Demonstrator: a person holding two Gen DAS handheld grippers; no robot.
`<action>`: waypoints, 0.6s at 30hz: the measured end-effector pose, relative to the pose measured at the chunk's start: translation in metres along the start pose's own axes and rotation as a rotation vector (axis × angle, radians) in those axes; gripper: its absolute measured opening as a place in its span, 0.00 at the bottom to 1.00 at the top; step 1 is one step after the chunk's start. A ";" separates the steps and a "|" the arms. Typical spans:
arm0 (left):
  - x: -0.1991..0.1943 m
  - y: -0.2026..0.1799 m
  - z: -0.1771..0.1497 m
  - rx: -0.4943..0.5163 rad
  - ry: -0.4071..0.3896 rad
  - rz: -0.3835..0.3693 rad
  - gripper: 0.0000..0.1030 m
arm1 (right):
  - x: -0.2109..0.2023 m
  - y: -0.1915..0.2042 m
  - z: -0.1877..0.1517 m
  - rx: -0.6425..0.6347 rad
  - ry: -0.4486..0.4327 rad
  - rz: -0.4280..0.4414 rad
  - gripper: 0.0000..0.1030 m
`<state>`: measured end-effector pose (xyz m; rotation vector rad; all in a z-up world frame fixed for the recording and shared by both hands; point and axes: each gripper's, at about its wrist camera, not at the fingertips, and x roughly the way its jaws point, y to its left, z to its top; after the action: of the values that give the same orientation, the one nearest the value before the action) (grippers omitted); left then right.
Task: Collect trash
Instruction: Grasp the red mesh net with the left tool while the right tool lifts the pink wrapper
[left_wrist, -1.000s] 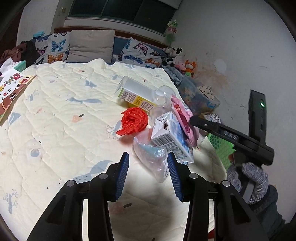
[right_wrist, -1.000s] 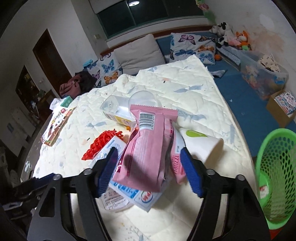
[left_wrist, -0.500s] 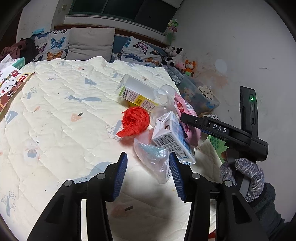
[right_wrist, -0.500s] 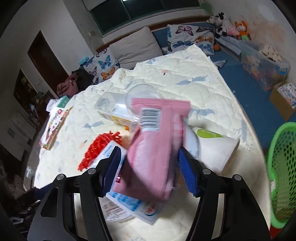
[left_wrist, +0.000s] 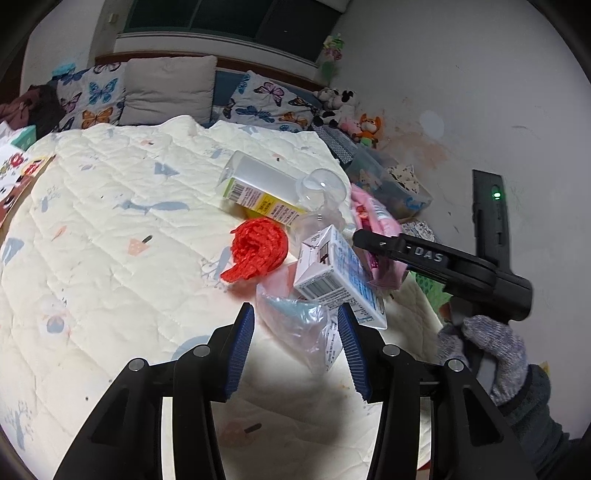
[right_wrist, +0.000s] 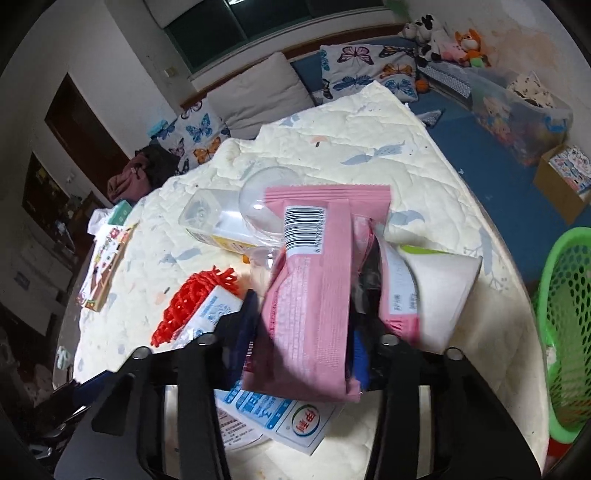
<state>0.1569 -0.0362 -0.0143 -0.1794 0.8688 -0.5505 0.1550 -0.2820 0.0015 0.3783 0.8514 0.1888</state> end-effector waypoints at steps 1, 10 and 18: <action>0.002 0.000 0.000 0.004 0.002 0.000 0.44 | -0.005 0.000 -0.001 0.000 -0.010 0.007 0.38; 0.025 -0.010 0.015 0.068 0.042 -0.054 0.44 | -0.058 0.003 -0.006 -0.026 -0.103 0.071 0.38; 0.041 -0.009 0.040 0.071 0.036 -0.037 0.44 | -0.107 -0.011 -0.010 -0.045 -0.173 0.068 0.38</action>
<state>0.2052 -0.0683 -0.0137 -0.1210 0.8812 -0.6202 0.0777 -0.3225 0.0656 0.3757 0.6634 0.2347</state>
